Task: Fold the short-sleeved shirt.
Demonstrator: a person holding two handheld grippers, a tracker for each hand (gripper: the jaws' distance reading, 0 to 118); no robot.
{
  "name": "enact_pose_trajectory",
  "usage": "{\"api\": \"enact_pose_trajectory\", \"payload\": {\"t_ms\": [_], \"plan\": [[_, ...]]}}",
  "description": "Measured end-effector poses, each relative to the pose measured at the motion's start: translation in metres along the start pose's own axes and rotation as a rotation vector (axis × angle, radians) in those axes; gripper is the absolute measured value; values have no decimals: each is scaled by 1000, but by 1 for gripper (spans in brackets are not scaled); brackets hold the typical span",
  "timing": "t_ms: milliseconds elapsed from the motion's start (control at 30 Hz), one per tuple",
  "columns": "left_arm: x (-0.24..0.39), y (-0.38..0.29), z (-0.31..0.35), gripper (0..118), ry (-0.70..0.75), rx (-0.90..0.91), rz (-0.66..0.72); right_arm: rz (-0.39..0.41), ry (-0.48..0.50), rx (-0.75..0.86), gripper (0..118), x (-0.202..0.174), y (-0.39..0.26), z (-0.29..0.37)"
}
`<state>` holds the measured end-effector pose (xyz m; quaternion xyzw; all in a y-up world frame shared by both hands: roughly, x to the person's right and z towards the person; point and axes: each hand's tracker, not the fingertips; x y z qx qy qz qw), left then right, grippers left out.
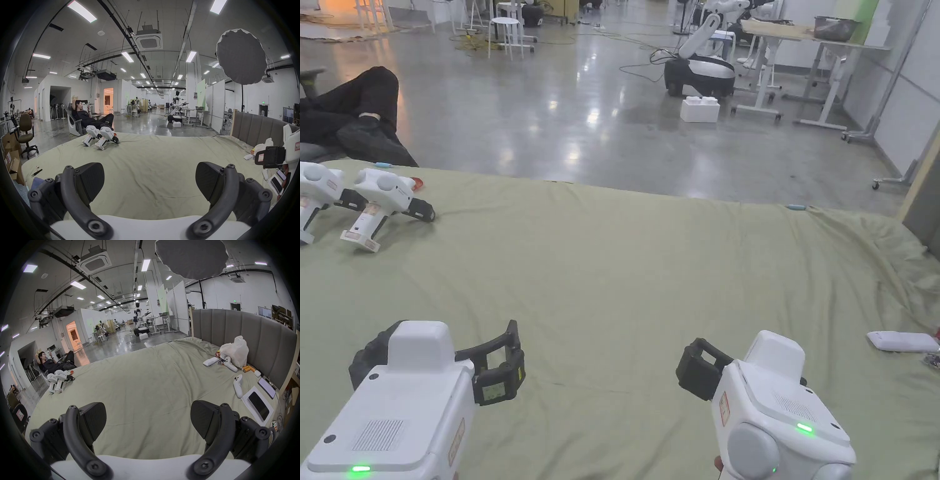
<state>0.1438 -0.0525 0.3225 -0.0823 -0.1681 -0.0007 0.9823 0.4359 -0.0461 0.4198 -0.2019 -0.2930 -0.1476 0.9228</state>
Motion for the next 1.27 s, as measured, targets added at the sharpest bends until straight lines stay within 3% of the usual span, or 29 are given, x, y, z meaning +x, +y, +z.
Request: {"api": "enact_pose_trajectory", "payload": {"t_ms": [400,600,833,1000,1267], "plan": [[0,-4,-1,114,42,-2,-22,23,-16,41,106,3,0,2],[-3,-3,0,114,46,0,-9,21,45,75,106,12,-3,1],[-2,-3,0,114,46,2,-14,54,25,149,106,13,-6,2],[-2,-4,-3,114,44,-3,-20,132,14,248,106,12,-8,3],[-1,-5,-6,114,29,-1,-35,126,54,309,106,14,-10,6]]}}
